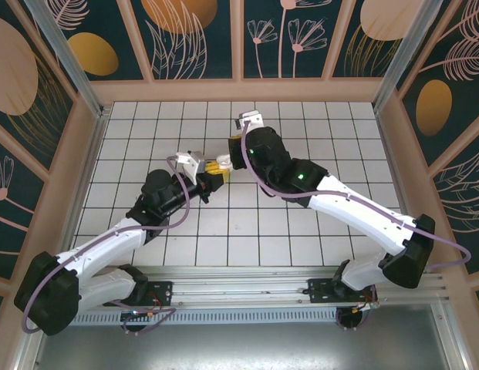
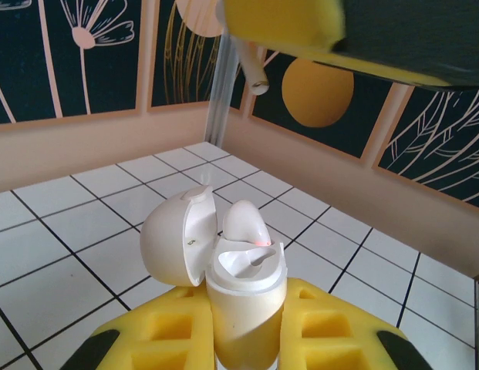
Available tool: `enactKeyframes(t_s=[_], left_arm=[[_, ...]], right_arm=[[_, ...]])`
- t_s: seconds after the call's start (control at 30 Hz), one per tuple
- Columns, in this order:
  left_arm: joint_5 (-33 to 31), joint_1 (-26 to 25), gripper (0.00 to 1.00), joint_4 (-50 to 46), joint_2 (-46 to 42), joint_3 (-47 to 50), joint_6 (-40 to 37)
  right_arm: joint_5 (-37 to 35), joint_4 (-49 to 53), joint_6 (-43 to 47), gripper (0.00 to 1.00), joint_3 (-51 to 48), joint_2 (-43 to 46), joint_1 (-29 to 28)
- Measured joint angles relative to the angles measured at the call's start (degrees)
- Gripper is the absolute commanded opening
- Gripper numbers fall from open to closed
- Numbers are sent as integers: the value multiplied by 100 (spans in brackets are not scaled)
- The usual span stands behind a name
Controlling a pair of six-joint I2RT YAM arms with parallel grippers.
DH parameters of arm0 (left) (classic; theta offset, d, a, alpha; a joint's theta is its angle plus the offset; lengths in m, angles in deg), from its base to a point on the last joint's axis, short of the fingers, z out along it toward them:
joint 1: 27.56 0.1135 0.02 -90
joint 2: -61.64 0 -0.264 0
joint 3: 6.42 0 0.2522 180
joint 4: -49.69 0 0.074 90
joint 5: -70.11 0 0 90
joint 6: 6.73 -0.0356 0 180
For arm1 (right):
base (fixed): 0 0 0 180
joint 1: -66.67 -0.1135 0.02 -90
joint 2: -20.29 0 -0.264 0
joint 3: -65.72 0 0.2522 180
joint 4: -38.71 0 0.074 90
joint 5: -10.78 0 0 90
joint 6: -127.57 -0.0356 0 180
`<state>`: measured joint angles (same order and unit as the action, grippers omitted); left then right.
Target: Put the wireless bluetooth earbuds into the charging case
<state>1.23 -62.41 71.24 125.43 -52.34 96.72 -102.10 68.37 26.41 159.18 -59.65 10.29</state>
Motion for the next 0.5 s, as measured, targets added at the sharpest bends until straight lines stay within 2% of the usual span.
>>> enactKeyframes(t_s=[0.5], left_arm=[[79, 0, 0, 175, 33, -103, 354]], right_arm=[[702, -326, 232, 16, -372, 168, -63]])
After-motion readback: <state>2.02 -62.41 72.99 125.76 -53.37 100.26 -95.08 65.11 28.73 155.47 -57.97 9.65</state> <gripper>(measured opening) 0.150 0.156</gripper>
